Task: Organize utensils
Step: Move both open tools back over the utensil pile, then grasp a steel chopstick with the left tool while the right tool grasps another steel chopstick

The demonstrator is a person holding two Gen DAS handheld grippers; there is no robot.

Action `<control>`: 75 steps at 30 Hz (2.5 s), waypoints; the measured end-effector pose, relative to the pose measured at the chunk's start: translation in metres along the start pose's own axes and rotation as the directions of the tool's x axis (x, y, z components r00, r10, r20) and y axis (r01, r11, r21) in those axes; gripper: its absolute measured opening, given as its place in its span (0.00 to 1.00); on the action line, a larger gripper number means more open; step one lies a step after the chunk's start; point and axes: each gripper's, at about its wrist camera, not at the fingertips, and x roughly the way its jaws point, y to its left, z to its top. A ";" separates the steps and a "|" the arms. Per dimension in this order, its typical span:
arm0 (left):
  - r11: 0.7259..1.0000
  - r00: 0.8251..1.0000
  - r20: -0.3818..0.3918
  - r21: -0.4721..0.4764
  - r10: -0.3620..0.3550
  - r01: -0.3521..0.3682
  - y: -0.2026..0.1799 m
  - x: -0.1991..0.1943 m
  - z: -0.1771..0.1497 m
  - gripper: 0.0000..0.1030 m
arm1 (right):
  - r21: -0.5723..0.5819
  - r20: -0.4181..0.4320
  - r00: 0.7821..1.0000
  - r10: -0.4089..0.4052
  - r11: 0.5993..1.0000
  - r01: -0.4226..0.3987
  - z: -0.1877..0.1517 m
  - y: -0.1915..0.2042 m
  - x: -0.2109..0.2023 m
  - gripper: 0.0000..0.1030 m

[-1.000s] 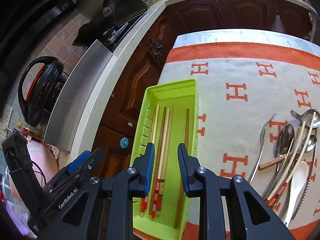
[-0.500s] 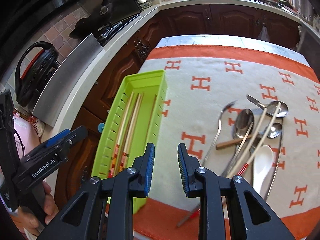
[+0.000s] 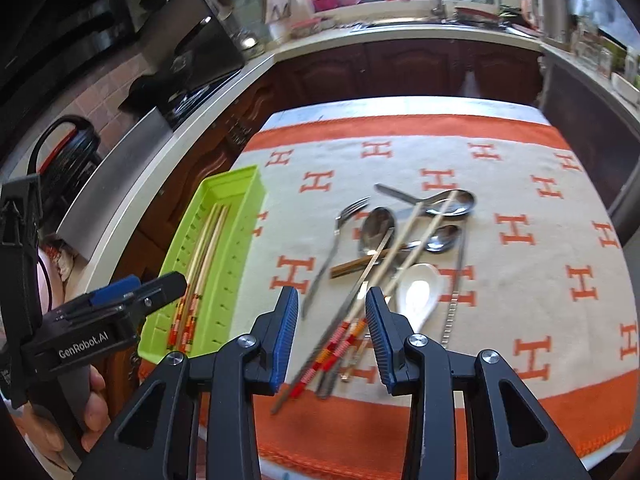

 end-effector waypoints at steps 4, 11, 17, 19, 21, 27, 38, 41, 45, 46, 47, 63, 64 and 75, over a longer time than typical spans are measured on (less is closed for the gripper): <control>0.998 1.000 0.014 0.064 -0.027 0.026 -0.029 0.004 0.000 0.87 | 0.035 0.048 0.998 -0.038 0.999 0.036 -0.001 -0.030 -0.017 0.35; 0.988 0.998 0.000 0.141 -0.057 0.056 -0.059 0.030 0.007 0.78 | 0.091 0.050 0.994 -0.097 0.992 0.092 -0.010 -0.080 -0.015 0.35; 0.974 0.990 -0.095 0.188 -0.108 0.125 -0.078 0.069 0.004 0.52 | 0.124 0.016 0.996 -0.089 0.989 0.086 -0.016 -0.104 0.006 0.35; 0.966 0.984 -0.130 0.214 -0.118 0.144 -0.086 0.082 -0.001 0.45 | 0.124 0.010 0.996 -0.088 0.989 0.086 -0.017 -0.108 0.013 0.35; 0.959 0.980 -0.164 0.241 -0.113 0.150 -0.093 0.094 -0.007 0.29 | 0.124 0.002 0.996 -0.084 0.989 0.083 -0.018 -0.112 0.019 0.35; 0.956 0.974 -0.208 0.255 -0.092 0.145 -0.095 0.111 -0.016 0.19 | 0.124 -0.016 0.997 -0.072 0.990 0.074 -0.021 -0.119 0.033 0.35; 0.949 0.973 -0.221 0.286 -0.070 0.133 -0.102 0.118 -0.018 0.19 | 0.130 -0.039 0.998 -0.046 0.990 0.051 -0.022 -0.124 0.051 0.35; 0.952 0.971 -0.232 0.280 -0.061 0.127 -0.099 0.121 -0.018 0.19 | 0.132 -0.042 0.998 -0.047 0.990 0.052 -0.023 -0.125 0.054 0.35; 0.958 0.968 -0.244 0.262 -0.052 0.118 -0.090 0.124 -0.023 0.19 | 0.140 -0.046 0.998 -0.046 0.989 0.052 -0.023 -0.127 0.055 0.35; 0.958 0.968 -0.245 0.263 -0.050 0.116 -0.089 0.123 -0.024 0.19 | 0.141 -0.046 0.998 -0.046 0.989 0.053 -0.024 -0.128 0.054 0.35; 0.958 0.968 -0.247 0.260 -0.052 0.118 -0.087 0.122 -0.025 0.19 | 0.142 -0.048 0.998 -0.047 0.988 0.053 -0.024 -0.128 0.056 0.35; 0.960 0.980 -0.186 0.252 -0.075 0.122 -0.078 0.112 -0.036 0.03 | 0.189 -0.074 0.994 -0.080 0.978 0.092 -0.012 -0.139 0.079 0.35; 0.961 0.981 -0.174 0.250 -0.079 0.122 -0.077 0.109 -0.035 0.03 | 0.189 -0.076 0.994 -0.082 0.977 0.095 -0.010 -0.139 0.081 0.35; 0.962 0.989 -0.083 0.233 -0.126 0.142 -0.070 0.075 -0.020 0.03 | 0.011 -0.125 0.958 -0.259 0.965 0.263 0.002 -0.106 0.122 0.33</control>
